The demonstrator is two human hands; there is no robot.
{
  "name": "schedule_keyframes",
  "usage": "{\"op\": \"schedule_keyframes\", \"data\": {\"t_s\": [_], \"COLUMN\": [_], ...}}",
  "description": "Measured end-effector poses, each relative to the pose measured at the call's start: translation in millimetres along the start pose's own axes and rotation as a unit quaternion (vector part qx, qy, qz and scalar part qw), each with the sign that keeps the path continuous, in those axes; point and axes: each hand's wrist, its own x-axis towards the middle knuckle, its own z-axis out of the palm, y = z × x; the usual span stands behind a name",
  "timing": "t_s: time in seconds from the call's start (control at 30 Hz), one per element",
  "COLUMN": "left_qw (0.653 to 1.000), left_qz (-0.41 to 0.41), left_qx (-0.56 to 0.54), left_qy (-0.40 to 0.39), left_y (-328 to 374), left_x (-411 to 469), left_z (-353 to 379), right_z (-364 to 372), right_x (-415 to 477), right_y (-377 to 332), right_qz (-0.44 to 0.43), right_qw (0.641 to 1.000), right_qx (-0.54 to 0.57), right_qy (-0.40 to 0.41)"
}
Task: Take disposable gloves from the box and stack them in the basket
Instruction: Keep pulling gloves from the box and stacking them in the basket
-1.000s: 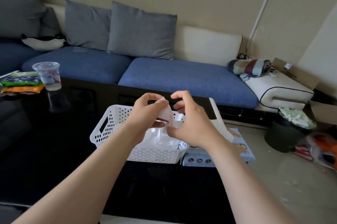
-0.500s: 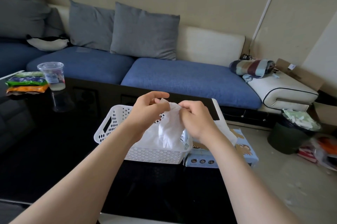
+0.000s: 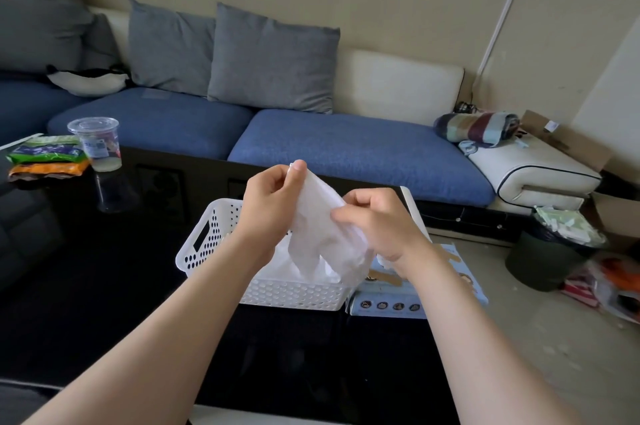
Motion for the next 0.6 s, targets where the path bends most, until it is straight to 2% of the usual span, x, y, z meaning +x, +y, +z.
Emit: {"op": "schedule_keyframes", "data": {"t_s": [0.13,0.2,0.23,0.3,0.4,0.6], "left_qw": [0.996,0.991,0.99,0.994,0.986,0.951], "left_qz": [-0.031,-0.058,-0.072,-0.09,-0.103,-0.071], "left_qx": [-0.057,-0.084,-0.08,-0.016,0.132,0.301], "left_qy": [-0.06,-0.091,-0.09,-0.056,-0.017,0.01], "left_y": [4,5,5,4,-5,-27], "left_x": [-4,-6,-6,-4,-1,7], "left_z": [0,-1,-2,-4,-11,-31], "right_z": [-13,-18,-19,-20,-14,0], "right_x": [-9,-13,-11,-3,5,16], "right_y": [-7,-9,-8,1,18,31], "right_qz": [0.016,0.038,0.048,0.063,0.049,0.014], "right_qw": [0.987,0.984,0.989,0.998,0.972,0.918], "right_qx": [0.148,0.164,0.129,-0.024,-0.225,-0.395], "right_qy": [-0.053,-0.056,-0.046,-0.005,0.048,0.034]}}
